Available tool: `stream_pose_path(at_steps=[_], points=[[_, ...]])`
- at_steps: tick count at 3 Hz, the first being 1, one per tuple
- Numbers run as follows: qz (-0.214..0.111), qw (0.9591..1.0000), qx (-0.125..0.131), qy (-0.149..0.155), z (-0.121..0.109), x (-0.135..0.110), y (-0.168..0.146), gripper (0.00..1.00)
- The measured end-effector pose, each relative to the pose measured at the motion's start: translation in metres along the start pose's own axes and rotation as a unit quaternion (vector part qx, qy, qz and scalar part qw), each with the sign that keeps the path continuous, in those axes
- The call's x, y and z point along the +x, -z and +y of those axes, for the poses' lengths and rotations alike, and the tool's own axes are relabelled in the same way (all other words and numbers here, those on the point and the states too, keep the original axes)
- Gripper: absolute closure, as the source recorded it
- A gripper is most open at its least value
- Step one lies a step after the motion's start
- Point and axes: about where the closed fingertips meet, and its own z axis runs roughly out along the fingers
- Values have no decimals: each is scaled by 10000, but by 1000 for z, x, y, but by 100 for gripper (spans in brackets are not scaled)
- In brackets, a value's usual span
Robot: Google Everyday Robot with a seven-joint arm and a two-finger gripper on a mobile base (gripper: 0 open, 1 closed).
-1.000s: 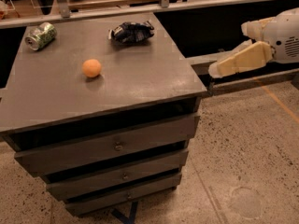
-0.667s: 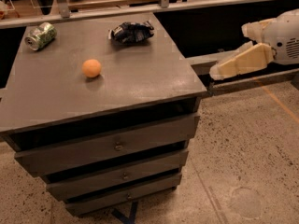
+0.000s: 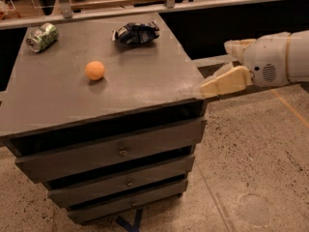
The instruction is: Move orange near green can
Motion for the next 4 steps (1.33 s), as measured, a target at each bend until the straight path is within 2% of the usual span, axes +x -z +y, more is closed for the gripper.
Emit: stream_pose_path(at_steps=[1,3,4], points=[[-301,9994,-153,50,14,6,-37,0],[-718,9969,-220,248,17,5,-120,0],[-937,9945,-326,333,17,-10,-190,0]])
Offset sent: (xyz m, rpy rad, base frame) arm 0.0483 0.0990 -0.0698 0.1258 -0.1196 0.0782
